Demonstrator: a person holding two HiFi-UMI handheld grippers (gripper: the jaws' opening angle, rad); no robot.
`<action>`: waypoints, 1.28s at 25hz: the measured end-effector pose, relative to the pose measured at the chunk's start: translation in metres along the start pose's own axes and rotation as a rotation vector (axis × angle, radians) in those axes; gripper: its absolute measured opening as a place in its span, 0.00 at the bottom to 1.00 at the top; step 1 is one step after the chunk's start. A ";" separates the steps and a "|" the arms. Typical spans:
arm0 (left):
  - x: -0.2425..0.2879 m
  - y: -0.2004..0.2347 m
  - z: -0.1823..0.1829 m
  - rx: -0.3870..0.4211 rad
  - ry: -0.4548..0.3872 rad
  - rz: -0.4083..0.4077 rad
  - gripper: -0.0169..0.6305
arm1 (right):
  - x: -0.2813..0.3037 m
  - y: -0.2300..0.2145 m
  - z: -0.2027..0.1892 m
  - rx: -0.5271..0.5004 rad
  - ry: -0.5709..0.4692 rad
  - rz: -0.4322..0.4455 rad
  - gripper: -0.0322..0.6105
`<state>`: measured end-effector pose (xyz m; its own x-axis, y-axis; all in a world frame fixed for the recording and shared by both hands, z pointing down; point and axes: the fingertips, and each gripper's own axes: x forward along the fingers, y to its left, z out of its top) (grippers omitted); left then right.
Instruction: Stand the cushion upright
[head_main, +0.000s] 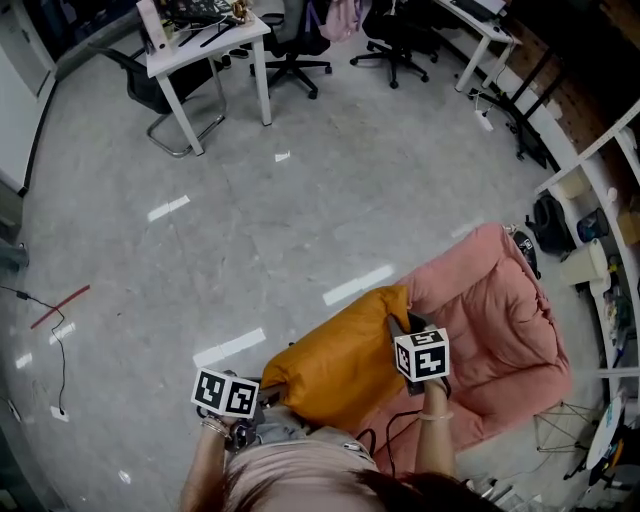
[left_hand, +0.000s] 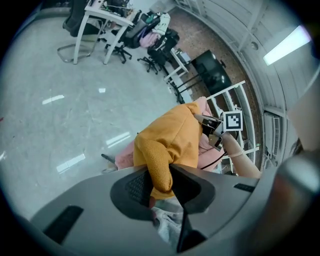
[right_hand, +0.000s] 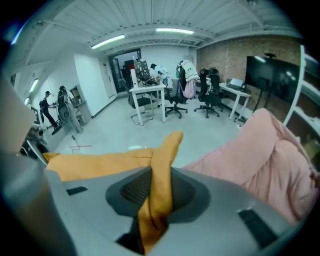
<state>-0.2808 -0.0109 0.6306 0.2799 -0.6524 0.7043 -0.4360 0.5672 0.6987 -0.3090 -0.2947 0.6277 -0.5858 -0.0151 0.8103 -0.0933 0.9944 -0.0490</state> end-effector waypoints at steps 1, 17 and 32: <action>0.000 0.000 0.000 0.009 0.007 0.004 0.17 | -0.002 0.001 0.000 -0.004 -0.005 -0.011 0.21; -0.003 -0.012 -0.043 0.121 0.021 0.063 0.17 | -0.059 0.016 -0.031 0.009 -0.101 -0.098 0.20; -0.009 -0.032 -0.081 0.251 -0.032 0.093 0.15 | -0.144 0.030 -0.086 0.107 -0.198 -0.243 0.20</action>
<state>-0.2000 0.0174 0.6124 0.2034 -0.6214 0.7566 -0.6582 0.4853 0.5756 -0.1588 -0.2539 0.5597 -0.6799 -0.2810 0.6773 -0.3272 0.9429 0.0628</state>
